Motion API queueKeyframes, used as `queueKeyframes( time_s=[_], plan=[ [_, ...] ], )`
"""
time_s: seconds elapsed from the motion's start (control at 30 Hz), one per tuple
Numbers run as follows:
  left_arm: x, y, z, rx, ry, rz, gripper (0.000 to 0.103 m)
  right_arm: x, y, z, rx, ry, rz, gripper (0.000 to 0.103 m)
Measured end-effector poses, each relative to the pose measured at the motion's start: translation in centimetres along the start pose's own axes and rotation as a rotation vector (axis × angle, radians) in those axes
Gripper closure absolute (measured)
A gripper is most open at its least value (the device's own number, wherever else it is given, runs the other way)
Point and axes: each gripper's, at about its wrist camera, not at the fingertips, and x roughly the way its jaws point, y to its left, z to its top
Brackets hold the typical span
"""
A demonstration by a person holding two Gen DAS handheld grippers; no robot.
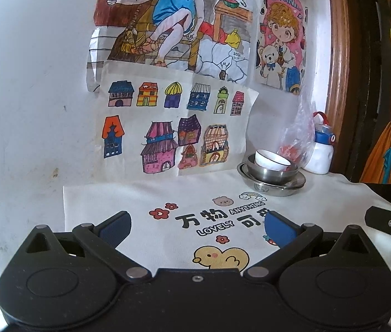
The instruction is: Organize plates and bowls
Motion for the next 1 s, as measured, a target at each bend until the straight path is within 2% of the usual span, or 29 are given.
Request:
queueKeyframes(
  time_s=[1.0],
  plan=[
    [0.46,0.19,-0.87,0.0,0.031,0.013,0.001,0.6,0.15,-0.47,0.012,0.024,0.0,0.0]
  ],
)
